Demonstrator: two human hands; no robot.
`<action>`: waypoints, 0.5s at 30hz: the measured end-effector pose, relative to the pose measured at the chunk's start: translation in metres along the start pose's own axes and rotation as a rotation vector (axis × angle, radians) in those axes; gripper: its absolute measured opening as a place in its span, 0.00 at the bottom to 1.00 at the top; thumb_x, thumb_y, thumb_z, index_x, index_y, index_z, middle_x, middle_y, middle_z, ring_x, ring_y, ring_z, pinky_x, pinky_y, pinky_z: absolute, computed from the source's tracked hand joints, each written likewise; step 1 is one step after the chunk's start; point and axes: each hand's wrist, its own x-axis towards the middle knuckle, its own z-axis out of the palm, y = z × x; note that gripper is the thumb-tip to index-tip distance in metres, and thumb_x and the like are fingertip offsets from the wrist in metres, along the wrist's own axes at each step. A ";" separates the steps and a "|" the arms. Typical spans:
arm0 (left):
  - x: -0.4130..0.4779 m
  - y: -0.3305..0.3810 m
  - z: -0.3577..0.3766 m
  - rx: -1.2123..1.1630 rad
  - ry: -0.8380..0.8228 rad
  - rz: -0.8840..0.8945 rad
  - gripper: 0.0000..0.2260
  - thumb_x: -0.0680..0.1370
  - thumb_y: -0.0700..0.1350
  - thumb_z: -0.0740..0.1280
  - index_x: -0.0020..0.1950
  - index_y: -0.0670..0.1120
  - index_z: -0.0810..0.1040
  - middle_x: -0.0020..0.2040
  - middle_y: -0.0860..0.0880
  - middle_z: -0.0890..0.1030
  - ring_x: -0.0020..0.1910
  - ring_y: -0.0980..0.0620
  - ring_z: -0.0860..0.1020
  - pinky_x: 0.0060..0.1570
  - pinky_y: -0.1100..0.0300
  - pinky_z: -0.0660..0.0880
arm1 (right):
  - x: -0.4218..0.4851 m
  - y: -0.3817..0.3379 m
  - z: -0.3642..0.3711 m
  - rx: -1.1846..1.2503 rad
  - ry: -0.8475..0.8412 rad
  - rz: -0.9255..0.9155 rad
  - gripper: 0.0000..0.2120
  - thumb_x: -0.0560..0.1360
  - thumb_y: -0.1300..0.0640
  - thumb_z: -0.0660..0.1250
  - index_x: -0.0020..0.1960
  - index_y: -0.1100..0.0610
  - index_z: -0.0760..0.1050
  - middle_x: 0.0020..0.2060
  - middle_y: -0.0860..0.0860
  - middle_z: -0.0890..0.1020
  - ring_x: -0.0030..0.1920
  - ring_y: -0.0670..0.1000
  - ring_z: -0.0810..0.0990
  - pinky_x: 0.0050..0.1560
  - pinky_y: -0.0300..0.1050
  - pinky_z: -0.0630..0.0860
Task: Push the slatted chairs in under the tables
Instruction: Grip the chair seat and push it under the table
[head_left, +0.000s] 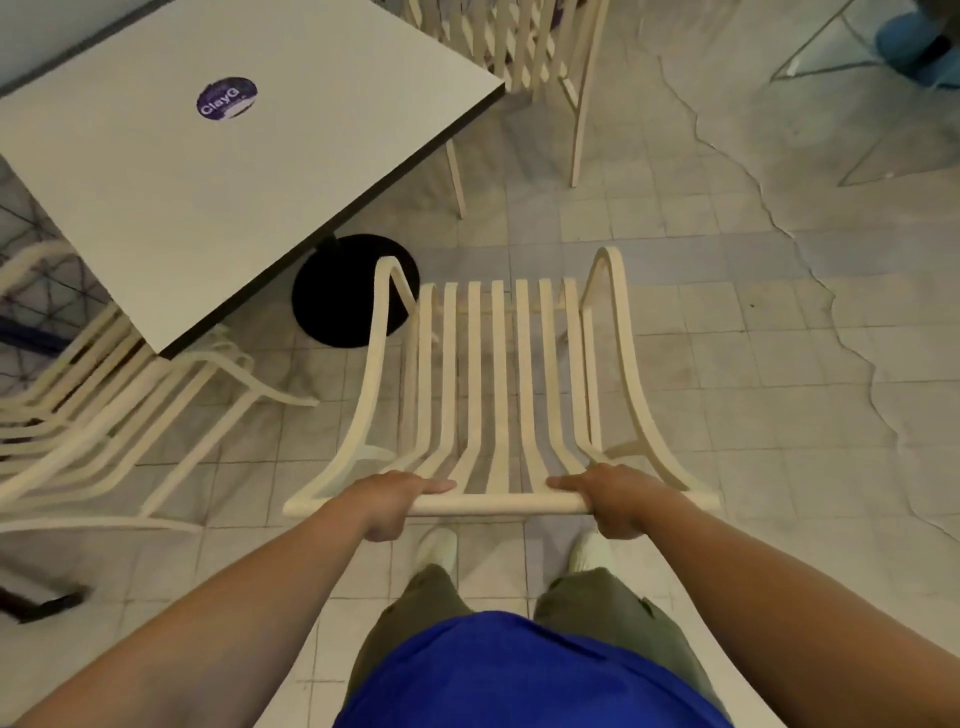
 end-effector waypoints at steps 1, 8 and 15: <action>0.001 0.009 0.003 -0.018 0.005 -0.013 0.44 0.76 0.32 0.62 0.72 0.78 0.52 0.60 0.52 0.74 0.45 0.53 0.75 0.45 0.55 0.77 | 0.000 0.010 -0.004 -0.020 -0.005 -0.017 0.41 0.72 0.62 0.67 0.74 0.33 0.53 0.56 0.49 0.74 0.46 0.49 0.73 0.46 0.45 0.72; 0.002 0.063 0.018 -0.158 0.058 -0.113 0.42 0.77 0.33 0.63 0.73 0.75 0.54 0.54 0.53 0.72 0.40 0.55 0.73 0.37 0.59 0.70 | 0.002 0.057 -0.035 -0.153 -0.027 -0.088 0.40 0.73 0.62 0.67 0.73 0.32 0.55 0.58 0.49 0.74 0.51 0.52 0.76 0.50 0.47 0.73; 0.012 0.091 0.016 -0.255 0.064 -0.128 0.41 0.76 0.33 0.62 0.76 0.72 0.53 0.59 0.50 0.73 0.45 0.50 0.74 0.41 0.55 0.74 | 0.015 0.081 -0.065 -0.239 -0.035 -0.053 0.42 0.70 0.62 0.70 0.71 0.28 0.56 0.57 0.46 0.76 0.47 0.49 0.76 0.51 0.47 0.76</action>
